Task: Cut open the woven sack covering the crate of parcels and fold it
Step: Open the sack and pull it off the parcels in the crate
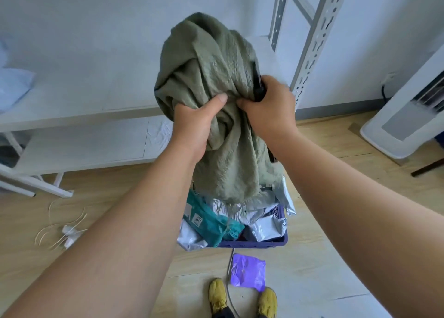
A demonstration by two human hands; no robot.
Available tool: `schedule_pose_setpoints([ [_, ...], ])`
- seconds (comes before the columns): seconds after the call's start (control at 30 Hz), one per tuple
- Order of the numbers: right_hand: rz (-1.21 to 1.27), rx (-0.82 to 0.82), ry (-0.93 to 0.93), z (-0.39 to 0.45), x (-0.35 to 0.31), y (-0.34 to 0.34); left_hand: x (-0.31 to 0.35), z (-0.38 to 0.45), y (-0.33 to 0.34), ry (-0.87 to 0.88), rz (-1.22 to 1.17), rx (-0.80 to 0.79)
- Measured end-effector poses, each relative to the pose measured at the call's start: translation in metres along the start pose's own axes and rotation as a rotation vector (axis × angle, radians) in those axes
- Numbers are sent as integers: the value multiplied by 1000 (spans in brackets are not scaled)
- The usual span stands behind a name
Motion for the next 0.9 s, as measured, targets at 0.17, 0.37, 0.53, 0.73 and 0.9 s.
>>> schedule_pose_setpoints([
  [0.17,-104,-113,26,1,0,4,-4,-4,-3,-81,76,45],
  [0.37,-66,-11,-53,9,-12,3,-7,-3,-8,-61,26,30],
  [0.53,-153,-83,-18,15,-11,1,-17,-6,-17,-135,20,-16],
  [0.73,-242,-174,4,8,-10,7,-16,-7,-18,-140,133,-31],
  [0.9,-137,3,-10,15,-21,-7,-29,-16,-33,-191,209,-165],
])
Point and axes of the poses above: each hand's wrist, its own z-axis towards the middle knuckle, its own y-axis out of the palm, x = y × z, the point moved 2 cm from there along z, towards the middle knuckle, and after that the axes turned 1 degree about x, right-handed, at the moved point
